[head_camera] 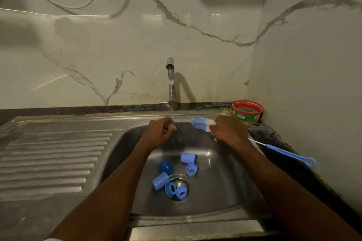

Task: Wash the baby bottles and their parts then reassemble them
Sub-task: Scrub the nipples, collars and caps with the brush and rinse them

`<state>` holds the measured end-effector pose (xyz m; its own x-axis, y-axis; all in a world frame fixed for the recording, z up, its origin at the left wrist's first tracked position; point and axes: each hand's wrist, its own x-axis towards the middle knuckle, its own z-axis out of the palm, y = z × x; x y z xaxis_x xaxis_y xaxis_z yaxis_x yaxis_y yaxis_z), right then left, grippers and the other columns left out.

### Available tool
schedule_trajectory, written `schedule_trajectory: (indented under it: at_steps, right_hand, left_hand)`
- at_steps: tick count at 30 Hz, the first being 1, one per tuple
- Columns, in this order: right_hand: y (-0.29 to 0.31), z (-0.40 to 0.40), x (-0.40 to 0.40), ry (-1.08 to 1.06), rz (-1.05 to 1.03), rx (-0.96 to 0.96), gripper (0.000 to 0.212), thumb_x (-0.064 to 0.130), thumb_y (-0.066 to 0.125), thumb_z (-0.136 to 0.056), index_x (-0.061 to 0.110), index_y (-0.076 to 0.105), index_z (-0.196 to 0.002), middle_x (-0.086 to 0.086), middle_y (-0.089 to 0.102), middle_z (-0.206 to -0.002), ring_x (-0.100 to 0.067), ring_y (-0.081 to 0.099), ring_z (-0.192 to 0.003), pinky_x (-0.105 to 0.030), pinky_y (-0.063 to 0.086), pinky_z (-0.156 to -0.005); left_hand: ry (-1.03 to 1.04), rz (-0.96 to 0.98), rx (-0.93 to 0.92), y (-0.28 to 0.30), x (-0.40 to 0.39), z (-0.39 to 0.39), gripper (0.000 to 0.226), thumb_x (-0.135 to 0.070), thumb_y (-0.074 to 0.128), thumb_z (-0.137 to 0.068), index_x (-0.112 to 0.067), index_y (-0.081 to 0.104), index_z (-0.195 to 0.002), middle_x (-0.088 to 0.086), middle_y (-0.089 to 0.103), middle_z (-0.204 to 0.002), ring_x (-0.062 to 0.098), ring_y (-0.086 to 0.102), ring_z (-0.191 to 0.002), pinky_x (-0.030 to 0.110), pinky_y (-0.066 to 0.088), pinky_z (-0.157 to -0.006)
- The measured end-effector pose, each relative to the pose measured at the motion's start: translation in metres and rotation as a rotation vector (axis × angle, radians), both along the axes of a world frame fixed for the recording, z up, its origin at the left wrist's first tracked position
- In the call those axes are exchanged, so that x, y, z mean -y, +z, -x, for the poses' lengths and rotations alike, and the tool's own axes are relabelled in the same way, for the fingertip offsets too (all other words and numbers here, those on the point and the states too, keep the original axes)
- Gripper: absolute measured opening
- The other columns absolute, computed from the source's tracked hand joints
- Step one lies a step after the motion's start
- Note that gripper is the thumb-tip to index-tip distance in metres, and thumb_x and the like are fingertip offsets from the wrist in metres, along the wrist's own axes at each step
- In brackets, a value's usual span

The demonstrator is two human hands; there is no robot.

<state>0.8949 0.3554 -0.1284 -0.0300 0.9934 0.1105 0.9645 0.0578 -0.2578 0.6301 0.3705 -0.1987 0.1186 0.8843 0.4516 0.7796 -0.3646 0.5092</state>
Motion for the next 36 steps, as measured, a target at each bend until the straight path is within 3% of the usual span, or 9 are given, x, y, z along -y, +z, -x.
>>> schedule_trajectory:
  at_steps: [2,6,10,14,17,20,24,31,36]
  right_hand:
    - [-0.004,0.003,0.006,0.020,-0.069,0.039,0.029,0.044,0.057,-0.092,0.019,0.068,-0.102,-0.004,0.070,-0.099,-0.022,0.064,-0.085,-0.032,0.048,-0.071]
    - [-0.012,0.002,0.007,-0.001,-0.208,0.093,0.028,0.041,0.054,-0.097,0.022,0.068,-0.110,-0.005,0.070,-0.108,-0.026,0.067,-0.097,-0.032,0.043,-0.071]
    - [-0.013,0.004,0.010,0.024,-0.251,0.105,0.026,0.041,0.054,-0.098,0.023,0.070,-0.108,-0.003,0.070,-0.104,-0.023,0.067,-0.093,-0.031,0.042,-0.068]
    - [-0.007,0.010,0.019,0.091,-0.346,-0.020,0.032,0.043,0.045,-0.102,0.022,0.067,-0.107,-0.004,0.071,-0.097,-0.025,0.065,-0.086,-0.033,0.041,-0.067]
    - [-0.002,0.020,0.029,0.156,-0.379,-0.066,0.031,0.042,0.042,-0.102,0.021,0.065,-0.105,-0.004,0.070,-0.094,-0.024,0.064,-0.082,-0.034,0.046,-0.067]
    - [0.003,0.030,0.040,0.183,-0.381,-0.032,0.029,0.037,0.043,-0.102,0.018,0.065,-0.108,-0.008,0.067,-0.100,-0.026,0.065,-0.084,-0.033,0.044,-0.065]
    - [0.003,0.049,0.054,0.189,-0.285,0.134,0.024,0.025,0.047,-0.100,0.018,0.058,-0.120,-0.009,0.065,-0.111,-0.028,0.066,-0.096,-0.033,0.038,-0.068]
    - [0.003,0.067,0.042,0.129,-0.253,0.206,0.022,0.022,0.060,-0.097,0.017,0.062,-0.118,-0.004,0.067,-0.109,-0.021,0.067,-0.094,-0.032,0.044,-0.071]
    - [0.004,0.058,0.041,0.171,-0.402,0.258,0.025,0.030,0.056,-0.099,0.018,0.056,-0.120,-0.004,0.068,-0.106,-0.021,0.068,-0.090,-0.032,0.043,-0.067]
  left_hand:
    - [0.085,0.032,0.138,0.001,-0.003,-0.010,0.009,-0.030,0.067,-0.097,-0.021,0.067,-0.094,-0.010,0.070,-0.076,0.002,0.067,-0.072,0.022,0.057,-0.070]
    - [0.152,0.096,0.523,0.008,-0.006,-0.022,0.020,-0.030,0.062,-0.100,-0.012,0.067,-0.094,0.003,0.075,-0.079,0.013,0.072,-0.072,0.022,0.058,-0.064]
    - [0.161,0.456,0.985,0.001,-0.009,-0.029,0.021,-0.028,0.065,-0.097,-0.010,0.071,-0.106,0.013,0.074,-0.099,0.023,0.070,-0.085,0.031,0.057,-0.069]
    - [0.225,0.393,1.134,0.011,-0.005,-0.029,0.021,-0.027,0.069,-0.094,-0.006,0.074,-0.094,0.009,0.069,-0.078,0.018,0.062,-0.073,0.030,0.053,-0.069]
    - [0.256,0.376,1.211,0.017,0.006,-0.033,0.024,-0.026,0.064,-0.098,-0.005,0.073,-0.092,0.008,0.070,-0.077,0.019,0.065,-0.078,0.030,0.053,-0.071]
    - [0.265,0.379,1.190,0.018,0.012,-0.037,0.023,-0.028,0.066,-0.097,-0.005,0.072,-0.100,0.012,0.074,-0.090,0.023,0.070,-0.086,0.031,0.055,-0.069]
    - [0.225,0.382,1.179,0.015,0.017,-0.044,0.015,-0.023,0.073,-0.092,-0.010,0.075,-0.099,0.009,0.078,-0.095,0.026,0.074,-0.096,0.040,0.059,-0.089]
    - [0.134,0.154,0.682,0.015,0.027,-0.046,0.012,-0.029,0.077,-0.089,-0.019,0.079,-0.096,-0.005,0.078,-0.085,0.009,0.074,-0.083,0.033,0.060,-0.084]
    - [0.366,0.194,0.795,0.013,0.017,-0.029,0.012,-0.029,0.079,-0.086,-0.017,0.078,-0.086,-0.001,0.077,-0.077,0.016,0.075,-0.079,0.040,0.062,-0.083]
